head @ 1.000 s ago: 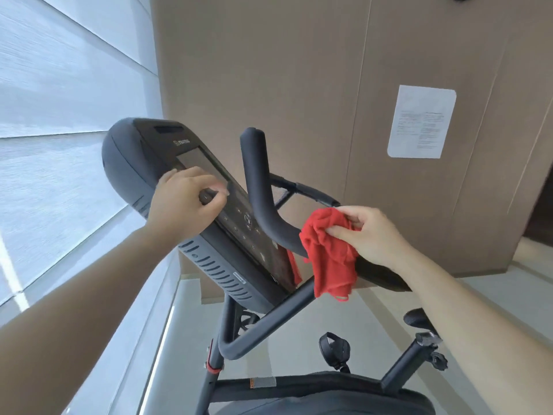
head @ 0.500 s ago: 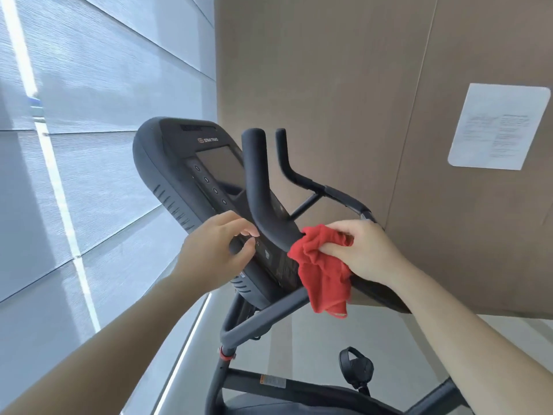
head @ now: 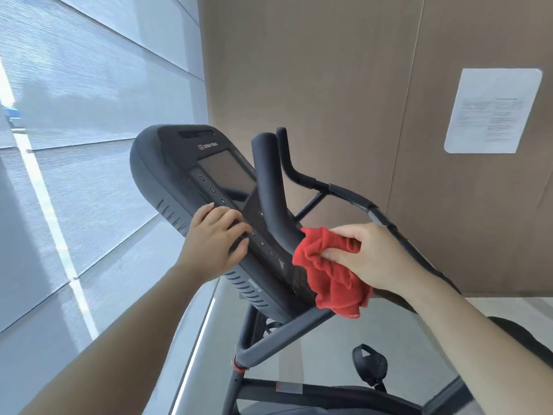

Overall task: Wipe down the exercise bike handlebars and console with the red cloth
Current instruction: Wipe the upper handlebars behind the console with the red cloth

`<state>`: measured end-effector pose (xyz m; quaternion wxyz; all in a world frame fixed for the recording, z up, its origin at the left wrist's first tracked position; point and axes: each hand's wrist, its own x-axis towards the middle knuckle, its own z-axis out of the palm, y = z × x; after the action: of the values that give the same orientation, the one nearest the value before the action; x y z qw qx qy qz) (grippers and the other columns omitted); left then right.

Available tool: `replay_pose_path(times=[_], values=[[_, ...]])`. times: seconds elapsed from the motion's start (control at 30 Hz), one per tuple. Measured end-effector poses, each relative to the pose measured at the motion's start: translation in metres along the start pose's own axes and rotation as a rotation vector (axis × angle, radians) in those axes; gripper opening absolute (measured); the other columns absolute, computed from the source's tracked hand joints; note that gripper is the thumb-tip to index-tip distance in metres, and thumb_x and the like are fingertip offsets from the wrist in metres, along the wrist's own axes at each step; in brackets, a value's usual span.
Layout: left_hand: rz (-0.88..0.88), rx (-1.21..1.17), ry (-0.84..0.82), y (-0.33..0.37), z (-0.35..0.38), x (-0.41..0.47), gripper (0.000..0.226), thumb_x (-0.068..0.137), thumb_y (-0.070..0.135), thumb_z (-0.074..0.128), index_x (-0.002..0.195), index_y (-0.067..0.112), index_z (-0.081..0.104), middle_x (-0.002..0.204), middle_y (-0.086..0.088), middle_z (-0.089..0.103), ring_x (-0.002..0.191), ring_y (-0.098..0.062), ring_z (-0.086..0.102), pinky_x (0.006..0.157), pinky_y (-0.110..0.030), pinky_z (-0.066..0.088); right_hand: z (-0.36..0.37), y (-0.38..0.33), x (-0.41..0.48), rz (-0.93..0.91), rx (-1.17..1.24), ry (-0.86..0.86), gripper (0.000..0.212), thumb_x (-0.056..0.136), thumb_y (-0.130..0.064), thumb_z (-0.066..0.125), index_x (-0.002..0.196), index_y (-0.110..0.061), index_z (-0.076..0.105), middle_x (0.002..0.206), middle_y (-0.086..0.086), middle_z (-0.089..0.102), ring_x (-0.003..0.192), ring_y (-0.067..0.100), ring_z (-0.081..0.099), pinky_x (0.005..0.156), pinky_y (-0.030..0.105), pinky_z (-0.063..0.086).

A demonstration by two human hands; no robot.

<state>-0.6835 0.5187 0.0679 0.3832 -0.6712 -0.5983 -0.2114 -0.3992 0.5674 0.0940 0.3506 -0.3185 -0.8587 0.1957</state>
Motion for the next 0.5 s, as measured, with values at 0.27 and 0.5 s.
replay_pose_path(times=[0.27,0.5], values=[[0.034,0.034,0.213,-0.004,0.024,0.004,0.022,0.081,0.037,0.047,0.078,0.025,0.066,0.082,0.006,0.061,0.085,-0.020,0.059,0.098,-0.037,0.029,0.009,-0.001,0.000,0.078,0.209,0.101,0.023,0.076,-0.036,0.073,0.099,-0.036,0.071,0.090,-0.016,0.073,0.088,0.003,0.068,0.083,0.032,0.053],[0.063,0.055,0.198,-0.006,0.025,0.004,0.022,0.080,0.038,0.048,0.078,0.025,0.066,0.081,0.005,0.059,0.086,-0.020,0.058,0.099,-0.036,0.028,0.003,-0.006,-0.005,0.074,0.069,0.149,0.016,0.074,-0.035,0.075,0.089,-0.039,0.072,0.083,-0.019,0.072,0.081,0.002,0.068,0.075,0.023,0.052]])
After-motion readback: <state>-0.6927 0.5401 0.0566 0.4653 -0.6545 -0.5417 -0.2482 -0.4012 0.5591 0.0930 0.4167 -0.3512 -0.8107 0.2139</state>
